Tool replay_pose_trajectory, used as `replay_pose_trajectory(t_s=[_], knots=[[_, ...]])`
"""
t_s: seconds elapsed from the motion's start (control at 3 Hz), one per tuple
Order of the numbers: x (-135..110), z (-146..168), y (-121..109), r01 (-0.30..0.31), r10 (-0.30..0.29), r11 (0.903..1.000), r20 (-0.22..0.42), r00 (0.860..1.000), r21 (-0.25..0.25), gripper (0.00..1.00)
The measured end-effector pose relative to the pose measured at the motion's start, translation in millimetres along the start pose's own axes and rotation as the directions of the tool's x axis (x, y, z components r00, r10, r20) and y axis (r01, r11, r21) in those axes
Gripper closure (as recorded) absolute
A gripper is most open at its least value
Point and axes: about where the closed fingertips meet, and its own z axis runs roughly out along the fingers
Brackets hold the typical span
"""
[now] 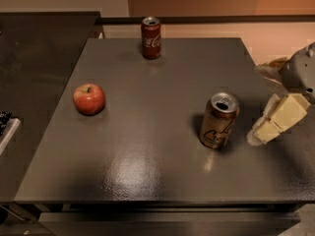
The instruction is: Move orange can near coke can
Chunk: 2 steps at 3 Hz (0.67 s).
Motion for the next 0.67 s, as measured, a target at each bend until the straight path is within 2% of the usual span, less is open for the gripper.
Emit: replay_pose_trajectory(t_s=[0.33,0.67], knots=[[1.2,15.5,5.9,-0.046,0.044,0.9987,0.088,0.995,0.022,0.00],[-0.8,28.8,7.7,-0.090,0.083,0.9954,0.172,0.982,0.033,0.00]])
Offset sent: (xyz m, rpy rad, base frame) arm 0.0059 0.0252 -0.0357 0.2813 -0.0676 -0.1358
